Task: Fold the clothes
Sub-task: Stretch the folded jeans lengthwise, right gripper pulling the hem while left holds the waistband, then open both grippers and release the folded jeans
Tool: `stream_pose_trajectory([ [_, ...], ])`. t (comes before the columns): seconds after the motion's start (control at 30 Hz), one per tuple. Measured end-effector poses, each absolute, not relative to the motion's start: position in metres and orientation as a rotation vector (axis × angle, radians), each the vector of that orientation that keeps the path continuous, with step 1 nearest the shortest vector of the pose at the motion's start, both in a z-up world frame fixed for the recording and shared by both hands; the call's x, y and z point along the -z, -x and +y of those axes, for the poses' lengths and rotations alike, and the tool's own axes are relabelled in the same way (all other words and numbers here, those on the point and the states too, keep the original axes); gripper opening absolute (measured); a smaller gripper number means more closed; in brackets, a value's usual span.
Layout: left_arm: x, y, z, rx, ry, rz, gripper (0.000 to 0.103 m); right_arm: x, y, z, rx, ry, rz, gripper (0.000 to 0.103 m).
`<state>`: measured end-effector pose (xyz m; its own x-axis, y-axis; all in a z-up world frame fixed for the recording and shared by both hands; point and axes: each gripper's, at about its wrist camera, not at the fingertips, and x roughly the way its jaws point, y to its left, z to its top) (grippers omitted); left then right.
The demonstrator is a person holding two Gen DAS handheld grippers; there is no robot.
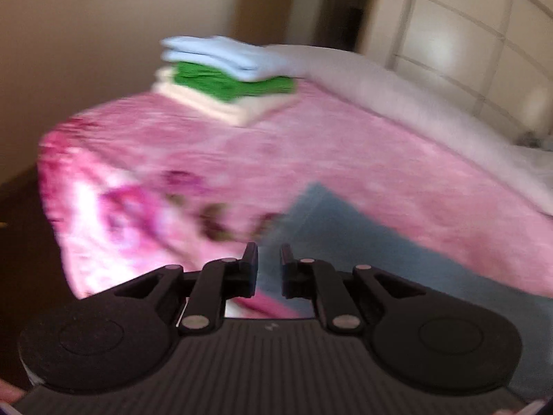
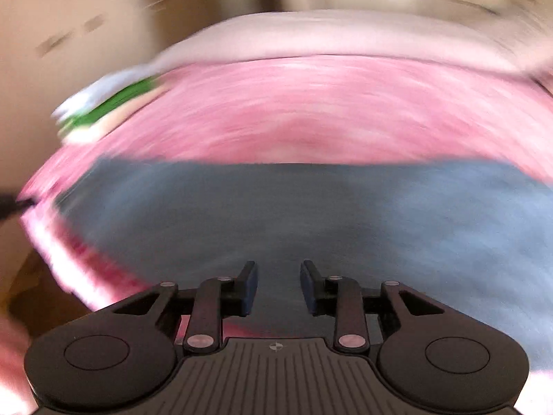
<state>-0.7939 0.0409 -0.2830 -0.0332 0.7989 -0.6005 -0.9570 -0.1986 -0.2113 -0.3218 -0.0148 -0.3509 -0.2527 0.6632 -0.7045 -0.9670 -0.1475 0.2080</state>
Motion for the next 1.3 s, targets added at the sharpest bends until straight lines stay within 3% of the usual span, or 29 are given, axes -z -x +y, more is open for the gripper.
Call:
stream_pose_trajectory([
  [0.23,0.318,0.688,0.065,-1.324,0.790,0.461,0.007,0.381,0.286,-0.027,-1.425,0.639,0.735,0.031],
  [0.43,0.294,0.597,0.074,-1.016,0.658,0.554,0.010,0.355,0.200,-0.056,-1.363,0.432,0.881,0.031],
  [0.5,0.287,0.559,0.084,-0.914,0.635,0.577,0.017,0.345,0.159,-0.060,-1.323,0.410,0.871,0.032],
  [0.6,0.280,0.499,0.108,-0.784,0.629,0.597,0.017,0.329,0.098,-0.064,-1.263,0.378,0.853,0.032],
  [0.7,0.276,0.437,0.134,-0.668,0.613,0.615,0.017,0.313,0.036,-0.068,-1.203,0.346,0.835,0.037],
  [0.87,0.277,0.344,0.179,-0.494,0.555,0.656,0.017,0.287,-0.066,-0.075,-1.103,0.294,0.803,0.052],
  [0.93,0.284,0.312,0.200,-0.439,0.552,0.681,0.017,0.291,-0.092,-0.067,-1.116,0.253,0.843,0.053],
  [1.3,0.341,0.236,0.273,-0.195,0.801,0.772,0.019,0.325,-0.158,-0.041,-1.296,0.018,1.084,0.053],
])
